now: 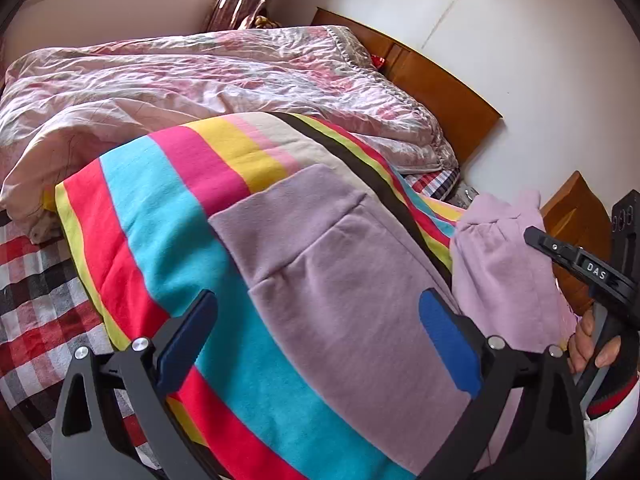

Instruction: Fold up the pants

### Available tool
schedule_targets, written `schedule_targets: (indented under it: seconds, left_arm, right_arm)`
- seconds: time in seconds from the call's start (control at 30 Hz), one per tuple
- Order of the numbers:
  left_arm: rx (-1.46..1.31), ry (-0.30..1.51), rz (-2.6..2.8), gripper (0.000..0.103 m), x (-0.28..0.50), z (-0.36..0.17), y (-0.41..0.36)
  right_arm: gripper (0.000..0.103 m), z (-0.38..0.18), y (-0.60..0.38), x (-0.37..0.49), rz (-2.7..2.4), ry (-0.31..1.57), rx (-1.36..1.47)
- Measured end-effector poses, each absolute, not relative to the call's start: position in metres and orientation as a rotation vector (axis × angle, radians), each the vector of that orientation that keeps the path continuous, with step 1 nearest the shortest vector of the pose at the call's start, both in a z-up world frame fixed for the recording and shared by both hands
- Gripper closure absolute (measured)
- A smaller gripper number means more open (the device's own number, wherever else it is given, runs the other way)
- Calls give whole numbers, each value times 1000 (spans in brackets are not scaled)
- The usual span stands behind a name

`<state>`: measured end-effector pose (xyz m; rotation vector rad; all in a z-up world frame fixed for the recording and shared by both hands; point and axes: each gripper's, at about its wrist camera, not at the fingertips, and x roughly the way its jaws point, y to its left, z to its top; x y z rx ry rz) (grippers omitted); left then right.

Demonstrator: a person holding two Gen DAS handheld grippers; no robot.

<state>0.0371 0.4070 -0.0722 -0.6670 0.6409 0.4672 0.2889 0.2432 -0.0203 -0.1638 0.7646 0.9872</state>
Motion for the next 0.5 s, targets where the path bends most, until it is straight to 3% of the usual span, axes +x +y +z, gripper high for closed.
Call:
schedule_targets:
  seconds: [0.2, 0.23, 0.27, 0.33, 0.5]
  left_arm:
    - [-718, 589, 575, 3, -17, -69, 430]
    - [-719, 587, 583, 2, -23, -68, 431]
    - [-722, 587, 585, 3, -27, -67, 434]
    - [-728, 584, 584, 3, -33, -66, 434]
    - [-791, 578, 387, 5, -13, -66, 425]
  right_arm:
    - [95, -52, 346, 200, 1242, 843, -355]
    - [90, -62, 355, 192, 1261, 869, -387]
    - [75, -68, 359, 187, 1269, 882, -406]
    - [61, -67, 350, 188, 1252, 877, -372]
    - [61, -22, 268, 213, 1172, 768, -259]
